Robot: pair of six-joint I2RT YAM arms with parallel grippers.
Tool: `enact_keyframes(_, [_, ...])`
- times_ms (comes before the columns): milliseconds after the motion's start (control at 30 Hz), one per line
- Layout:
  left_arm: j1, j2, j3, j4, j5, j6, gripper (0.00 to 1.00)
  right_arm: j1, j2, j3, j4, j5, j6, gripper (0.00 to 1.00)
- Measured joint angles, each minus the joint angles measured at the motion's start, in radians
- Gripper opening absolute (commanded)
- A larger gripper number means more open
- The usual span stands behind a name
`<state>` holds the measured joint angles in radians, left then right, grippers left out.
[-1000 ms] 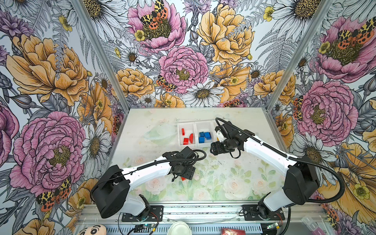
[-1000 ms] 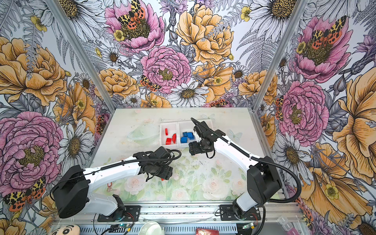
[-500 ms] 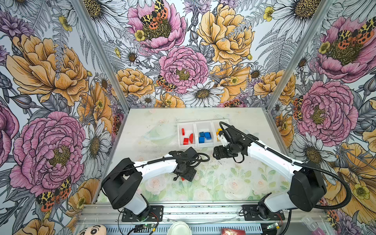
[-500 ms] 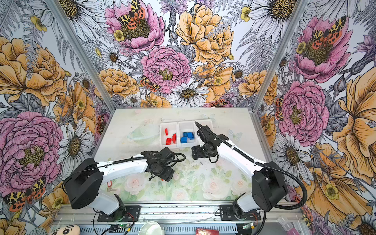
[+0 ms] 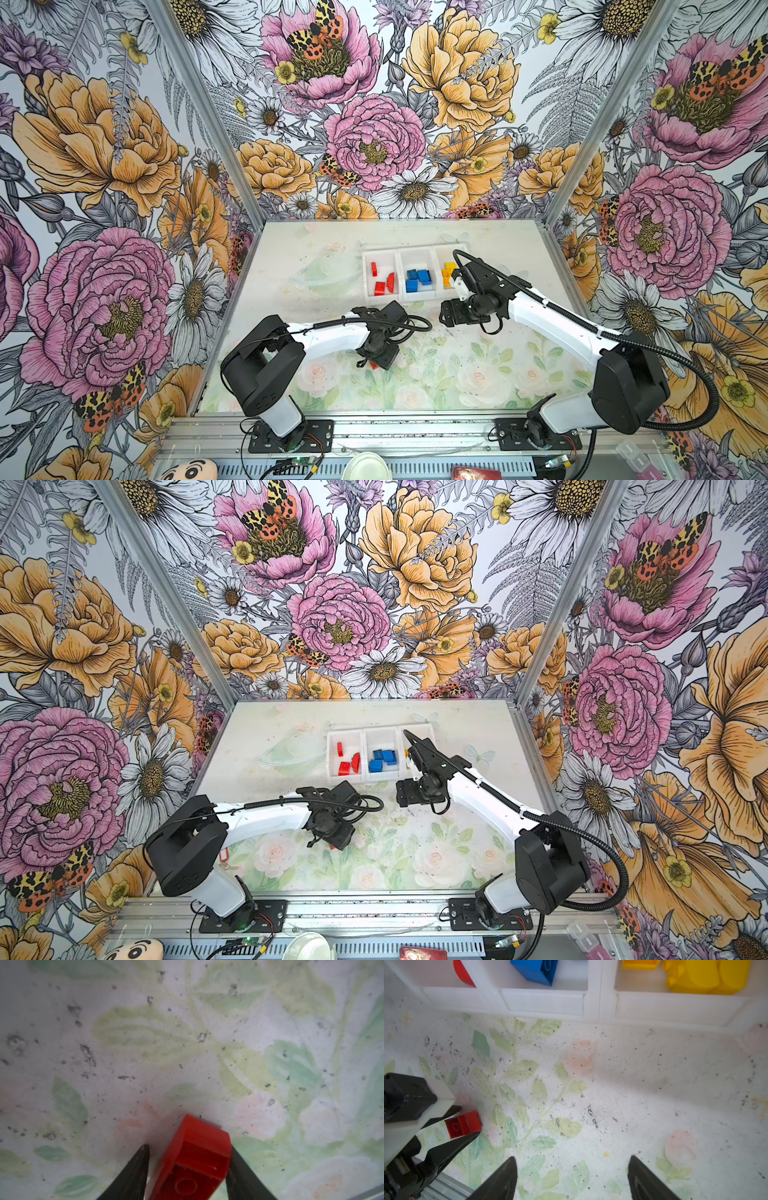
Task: Sort the legos into containers by color
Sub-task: Pick up the lego from the middle-left of the table, then place the lego in the container.
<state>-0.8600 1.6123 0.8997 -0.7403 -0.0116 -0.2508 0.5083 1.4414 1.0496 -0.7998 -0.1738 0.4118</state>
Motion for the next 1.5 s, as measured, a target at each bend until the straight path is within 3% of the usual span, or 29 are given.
enact_keyframes(467, [-0.002, -0.008, 0.000, 0.000, 0.000, -0.011, 0.30, -0.013, -0.023, -0.014, 0.005, 0.000, 0.000, 0.85])
enact_keyframes(900, [0.015, -0.117, 0.007, -0.001, -0.016, -0.046, 0.26, -0.019, -0.047, -0.034, 0.011, 0.000, 0.015, 0.85])
enact_keyframes(1500, [0.219, -0.193, 0.174, 0.034, -0.026, -0.100, 0.26, -0.024, -0.067, -0.047, 0.027, -0.001, 0.026, 0.86])
